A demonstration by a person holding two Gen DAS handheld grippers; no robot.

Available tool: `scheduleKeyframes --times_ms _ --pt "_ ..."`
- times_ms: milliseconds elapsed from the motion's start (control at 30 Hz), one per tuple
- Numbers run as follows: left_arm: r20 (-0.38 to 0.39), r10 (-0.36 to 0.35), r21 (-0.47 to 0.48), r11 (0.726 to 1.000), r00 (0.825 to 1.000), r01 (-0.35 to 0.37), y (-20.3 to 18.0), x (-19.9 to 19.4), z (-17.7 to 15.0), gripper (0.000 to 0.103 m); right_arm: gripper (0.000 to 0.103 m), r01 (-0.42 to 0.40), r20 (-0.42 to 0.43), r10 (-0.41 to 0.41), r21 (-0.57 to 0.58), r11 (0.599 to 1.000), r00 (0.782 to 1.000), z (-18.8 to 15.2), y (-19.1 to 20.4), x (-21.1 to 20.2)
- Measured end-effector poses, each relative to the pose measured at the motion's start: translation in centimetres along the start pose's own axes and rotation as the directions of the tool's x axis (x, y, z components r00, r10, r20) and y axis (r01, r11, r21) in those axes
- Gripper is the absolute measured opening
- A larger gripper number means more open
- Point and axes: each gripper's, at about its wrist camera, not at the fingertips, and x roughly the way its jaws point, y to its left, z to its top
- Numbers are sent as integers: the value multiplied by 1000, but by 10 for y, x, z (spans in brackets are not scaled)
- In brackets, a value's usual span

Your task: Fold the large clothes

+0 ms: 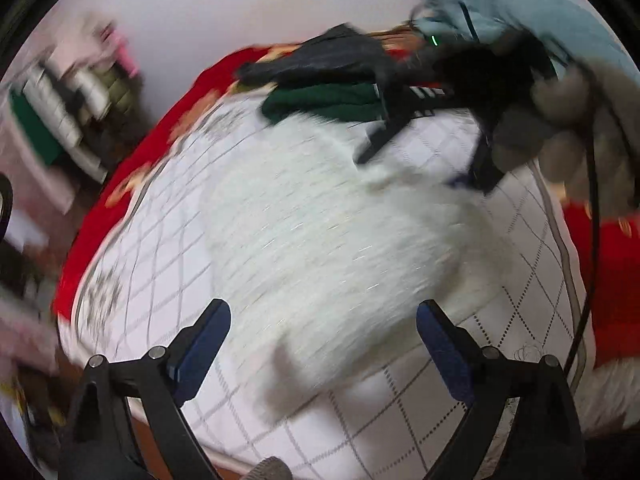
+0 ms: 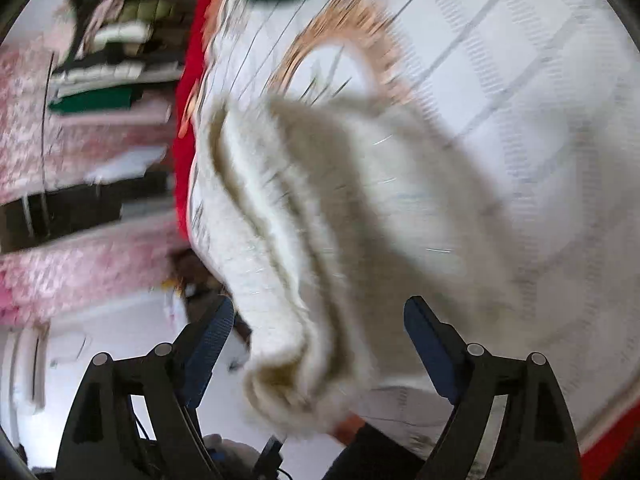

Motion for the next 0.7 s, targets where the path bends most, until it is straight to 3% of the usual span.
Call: scheduleKeyframes --times_ms 67,100,133,233,300,367,500,567,600,633,700 --pt "-48 8 -99 995 999 -13 23 3 -5 95 86 94 -83 -98 -44 995 992 -4 8 29" --pt "-70 17 -146 989 997 -27 33 4 -8 95 75 183 -98 -196 -121 975 976 -15 12 37" --pt "-88 25 -177 983 996 -41 40 7 -9 95 75 264 -93 -282 -171 949 955 -21 12 49" --pt "-129 38 -257 964 991 -70 61 17 -11 95 76 371 -121 -384 -120 921 915 -42 -21 58" --pt "-146 53 -290 952 988 -94 72 26 -7 95 84 355 -119 -361 -68 932 925 -48 -37 58" --pt "-148 71 -320 940 986 -116 84 33 3 95 84 340 -123 -341 -31 940 932 -47 -34 52" --pt "-139 99 -362 921 985 -143 100 44 24 95 83 367 -4 -367 -5 930 930 -49 -11 -2" --pt "-149 92 -393 908 985 -144 106 53 33 95 63 318 92 -316 -14 948 944 -48 12 -33" --pt "-165 83 -409 901 983 -144 109 62 39 95 46 306 113 -301 -29 952 947 -45 23 -42" --pt "-179 64 -430 892 982 -136 112 72 45 95 40 291 121 -285 -41 956 951 -42 34 -47" --pt "-215 53 -456 878 975 -149 119 92 54 95 40 229 124 -220 -67 971 968 -35 48 -53"
